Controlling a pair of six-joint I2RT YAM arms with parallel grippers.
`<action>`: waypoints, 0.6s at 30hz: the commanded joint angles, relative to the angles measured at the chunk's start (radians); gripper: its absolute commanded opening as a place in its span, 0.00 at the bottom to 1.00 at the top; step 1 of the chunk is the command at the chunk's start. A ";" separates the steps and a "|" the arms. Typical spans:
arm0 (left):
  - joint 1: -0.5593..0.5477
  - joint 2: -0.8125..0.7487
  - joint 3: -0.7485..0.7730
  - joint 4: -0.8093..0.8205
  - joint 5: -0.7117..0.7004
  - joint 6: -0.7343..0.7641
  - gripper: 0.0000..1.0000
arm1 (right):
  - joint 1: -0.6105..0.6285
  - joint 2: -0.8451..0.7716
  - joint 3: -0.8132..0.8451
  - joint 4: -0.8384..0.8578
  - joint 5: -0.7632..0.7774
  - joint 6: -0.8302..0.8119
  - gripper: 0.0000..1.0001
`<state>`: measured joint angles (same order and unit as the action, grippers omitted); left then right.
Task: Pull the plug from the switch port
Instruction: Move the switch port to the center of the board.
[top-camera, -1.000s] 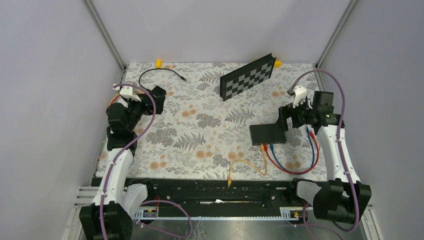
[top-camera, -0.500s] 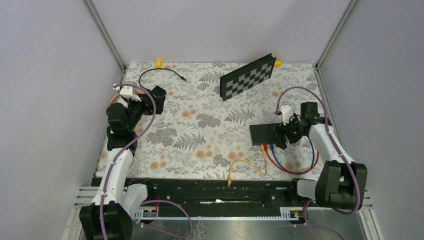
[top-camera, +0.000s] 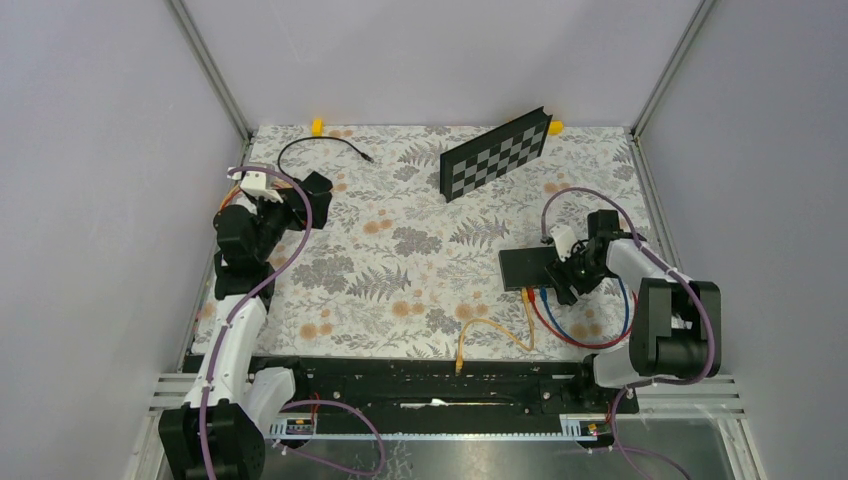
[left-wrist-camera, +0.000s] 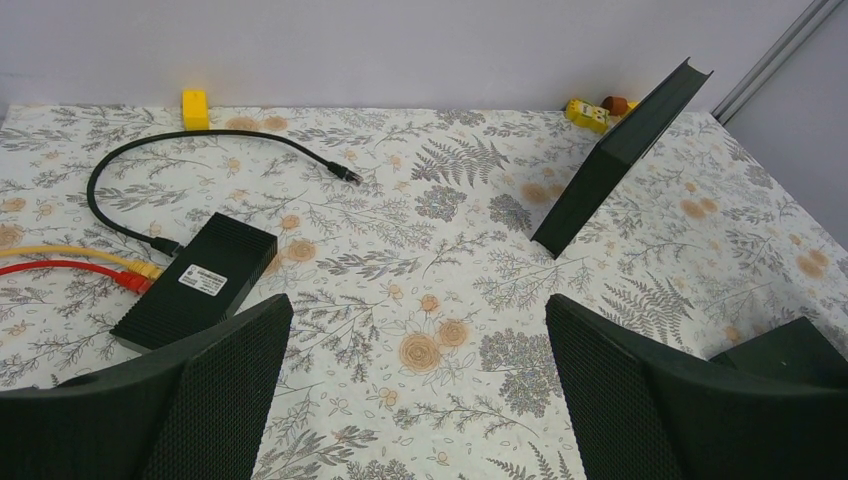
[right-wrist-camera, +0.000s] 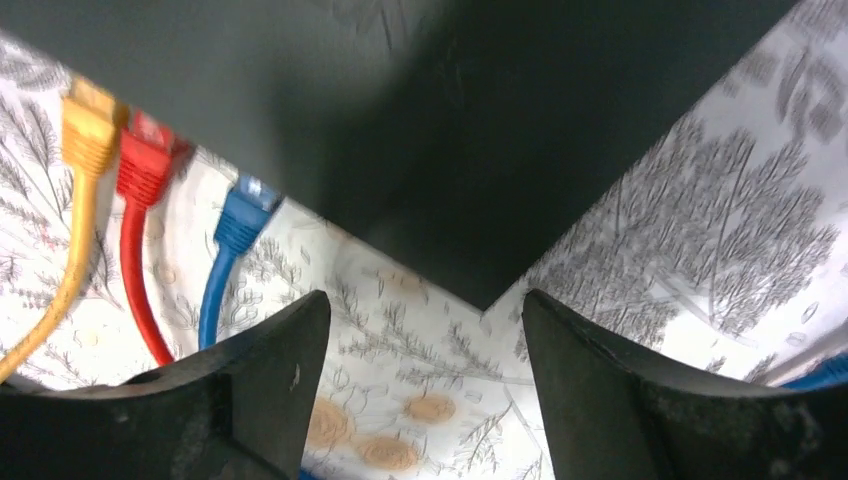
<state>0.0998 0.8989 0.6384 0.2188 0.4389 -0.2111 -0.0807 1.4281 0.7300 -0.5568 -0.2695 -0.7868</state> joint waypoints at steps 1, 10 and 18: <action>0.008 -0.003 0.002 0.034 0.027 -0.010 0.99 | 0.048 0.068 0.059 0.048 0.020 -0.005 0.75; 0.009 0.004 0.002 0.034 0.028 -0.010 0.99 | 0.222 0.111 0.125 0.075 0.013 0.004 0.63; 0.009 0.006 0.001 0.034 0.025 -0.011 0.99 | 0.393 0.252 0.297 0.062 0.011 0.004 0.63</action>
<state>0.1013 0.8993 0.6384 0.2188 0.4416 -0.2115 0.2298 1.6081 0.9165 -0.4953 -0.2283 -0.7845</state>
